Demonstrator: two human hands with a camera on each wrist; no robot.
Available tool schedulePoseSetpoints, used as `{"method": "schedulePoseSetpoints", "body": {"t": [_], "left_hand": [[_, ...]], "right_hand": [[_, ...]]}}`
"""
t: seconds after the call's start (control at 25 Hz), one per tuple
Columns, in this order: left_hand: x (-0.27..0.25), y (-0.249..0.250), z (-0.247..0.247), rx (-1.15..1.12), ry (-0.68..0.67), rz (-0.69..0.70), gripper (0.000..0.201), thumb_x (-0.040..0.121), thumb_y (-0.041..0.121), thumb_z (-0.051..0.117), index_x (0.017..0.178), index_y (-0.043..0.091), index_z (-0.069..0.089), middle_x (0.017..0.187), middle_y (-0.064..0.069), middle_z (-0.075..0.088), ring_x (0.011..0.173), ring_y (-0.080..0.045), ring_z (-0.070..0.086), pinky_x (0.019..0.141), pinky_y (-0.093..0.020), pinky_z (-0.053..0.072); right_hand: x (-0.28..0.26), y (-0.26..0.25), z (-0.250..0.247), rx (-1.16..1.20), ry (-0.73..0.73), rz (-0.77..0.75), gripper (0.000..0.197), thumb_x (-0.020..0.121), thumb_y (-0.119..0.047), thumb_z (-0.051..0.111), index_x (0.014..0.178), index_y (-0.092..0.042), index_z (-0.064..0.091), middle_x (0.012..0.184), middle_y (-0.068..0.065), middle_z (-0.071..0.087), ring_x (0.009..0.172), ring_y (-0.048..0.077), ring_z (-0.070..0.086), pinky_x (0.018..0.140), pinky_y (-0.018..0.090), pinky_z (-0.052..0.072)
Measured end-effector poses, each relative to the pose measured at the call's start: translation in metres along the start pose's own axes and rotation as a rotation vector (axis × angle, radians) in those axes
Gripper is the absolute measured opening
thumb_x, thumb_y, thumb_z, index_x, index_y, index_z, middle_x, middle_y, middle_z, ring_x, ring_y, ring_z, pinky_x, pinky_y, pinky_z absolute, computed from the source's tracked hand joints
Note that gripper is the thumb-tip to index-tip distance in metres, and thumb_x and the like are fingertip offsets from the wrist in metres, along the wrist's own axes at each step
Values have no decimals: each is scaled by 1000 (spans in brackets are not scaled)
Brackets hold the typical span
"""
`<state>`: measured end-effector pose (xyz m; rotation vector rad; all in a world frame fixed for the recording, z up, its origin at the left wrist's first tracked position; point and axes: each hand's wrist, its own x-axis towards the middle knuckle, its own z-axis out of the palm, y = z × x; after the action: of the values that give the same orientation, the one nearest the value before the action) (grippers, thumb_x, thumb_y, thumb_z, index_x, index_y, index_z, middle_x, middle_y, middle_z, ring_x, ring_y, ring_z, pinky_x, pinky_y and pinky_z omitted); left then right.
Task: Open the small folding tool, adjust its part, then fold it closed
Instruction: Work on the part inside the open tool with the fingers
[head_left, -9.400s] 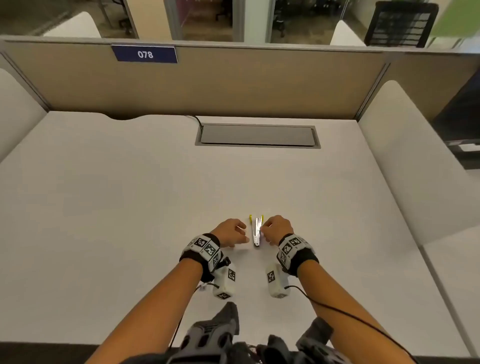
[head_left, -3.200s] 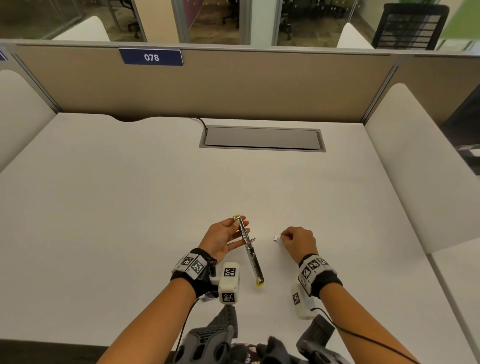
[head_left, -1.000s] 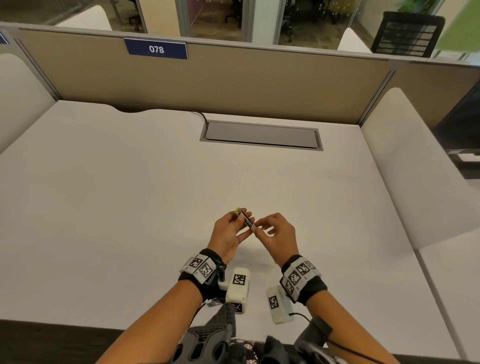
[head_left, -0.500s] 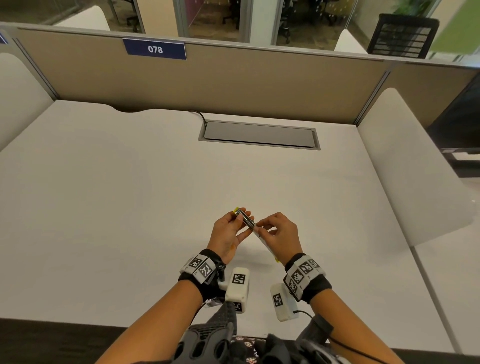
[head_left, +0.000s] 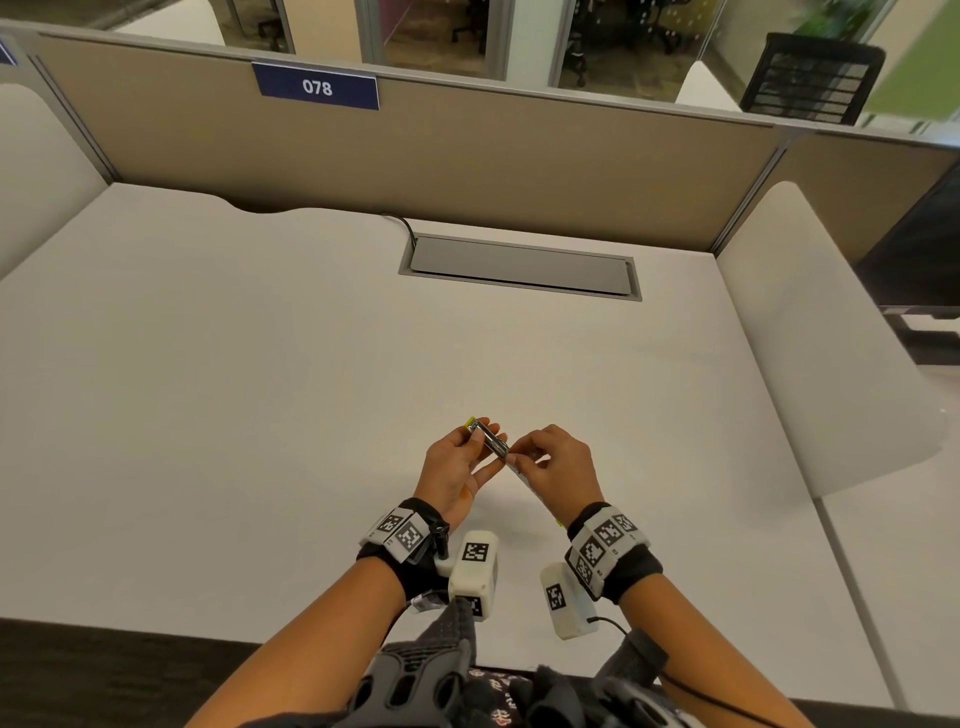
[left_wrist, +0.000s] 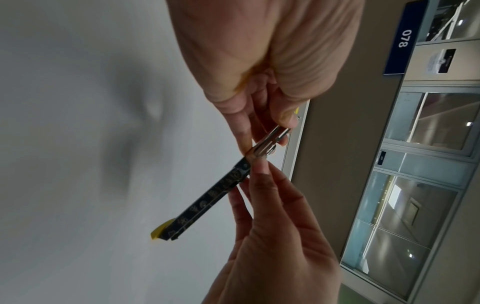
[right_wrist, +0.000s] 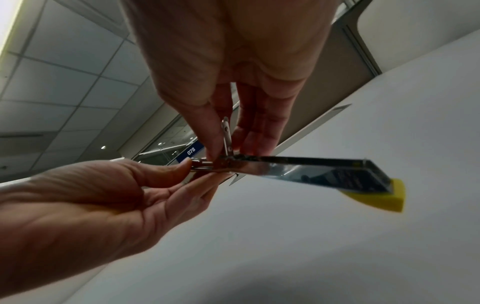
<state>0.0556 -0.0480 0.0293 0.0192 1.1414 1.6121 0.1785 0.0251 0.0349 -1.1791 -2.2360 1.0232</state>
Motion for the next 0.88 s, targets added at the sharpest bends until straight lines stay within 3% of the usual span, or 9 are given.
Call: {"method": "schedulePoseSetpoints", "body": {"t": [0.16,0.4,0.56,0.72,0.88], "left_hand": [[0,-2,-1,-19,16,-22,21,99,6,43,108,4,61,107,-11,66,99,-24,65,88,-43,54],[2,-2,1,-10,13,-28,23,99,6,43,115,1,58,107,-11,66,99,-24,65,89,-43,54],[2,-4,2,-22,20,-29,23,99,7,43,115,1,59,106,-11,66,97,-23,65,87,-42,54],[3,-5,4,-6,42,-24,24,98,8,44,116,2,60,108,-11,67,98,-23,65,81,-37,57],[4,-6,6,7,66,-15,25,98,8,44,116,3,60,103,-9,68,97,-22,65,80,-36,56]], "right_hand": [[-3,-1,0,-72,-24,-55,6,80,-15,69,84,-14,72,82,1,63,75,18,61,71,36,55],[-2,-3,-2,-51,-13,-26,5,79,-16,69,81,-13,72,80,5,69,75,18,63,71,37,55],[-2,-4,-3,-166,-51,-66,9,82,-19,64,84,-13,71,85,4,67,75,19,61,70,38,54],[-7,-8,2,-362,-55,-170,12,86,-19,59,91,-11,66,91,5,63,80,20,57,64,32,52],[-11,-8,10,-488,32,-273,4,80,-10,66,81,-8,63,80,6,63,73,23,58,47,31,51]]}}
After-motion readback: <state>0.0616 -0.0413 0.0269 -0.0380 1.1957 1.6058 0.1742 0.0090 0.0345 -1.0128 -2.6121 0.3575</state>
